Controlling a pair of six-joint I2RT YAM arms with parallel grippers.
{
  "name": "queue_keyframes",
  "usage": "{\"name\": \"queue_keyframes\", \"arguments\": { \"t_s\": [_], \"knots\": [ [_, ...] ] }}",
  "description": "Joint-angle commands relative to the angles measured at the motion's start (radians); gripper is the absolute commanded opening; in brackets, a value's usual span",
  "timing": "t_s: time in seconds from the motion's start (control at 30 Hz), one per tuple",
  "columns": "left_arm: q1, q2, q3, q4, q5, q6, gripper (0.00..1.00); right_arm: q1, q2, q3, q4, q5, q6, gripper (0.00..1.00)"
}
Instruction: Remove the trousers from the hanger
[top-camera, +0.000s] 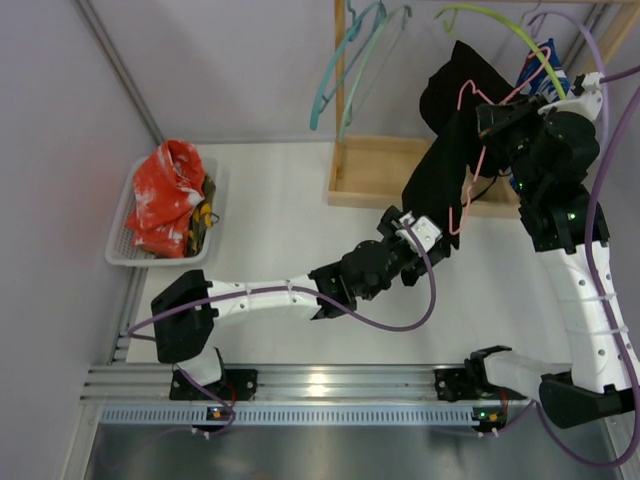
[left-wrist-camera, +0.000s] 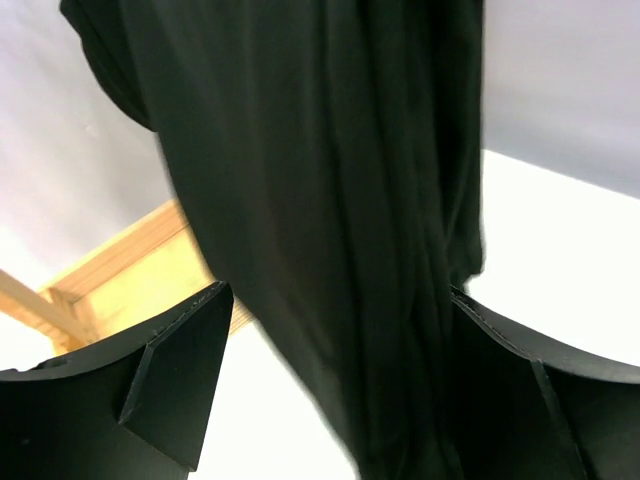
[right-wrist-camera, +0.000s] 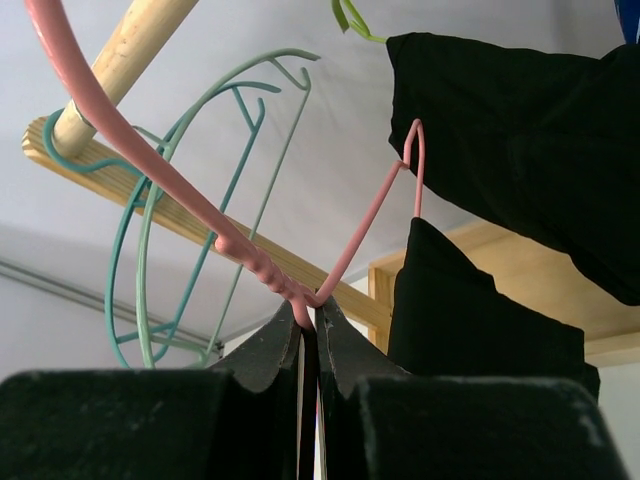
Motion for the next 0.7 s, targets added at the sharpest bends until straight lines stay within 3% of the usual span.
{"name": "queue_keyframes", "arguments": {
  "t_s": [0.0,0.2,0.53,0.63,0.67],
  "knots": [
    [0.006,-0.091,-0.044,0.067,-0.007,0.038,0.84,0.016,-0.039,0.040,0.116,-0.003,-0.010,0.00],
    [0.023,-0.117,-0.088,0.067,0.002,0.079,0.84,0.020,-0.037,0.027,0.130,-0.034,0.006,0.00],
    [0.075,-0.043,0.019,0.069,-0.003,0.064,0.86,0.019,-0.034,0.026,0.126,-0.075,0.036,0.00],
    [0.083,-0.039,0.033,0.069,0.016,0.059,0.80,0.017,-0.031,0.023,0.129,-0.077,0.036,0.00],
    [0.086,-0.040,0.033,0.069,0.020,0.061,0.72,0.019,-0.031,0.023,0.129,-0.078,0.036,0.00]
  ]
}}
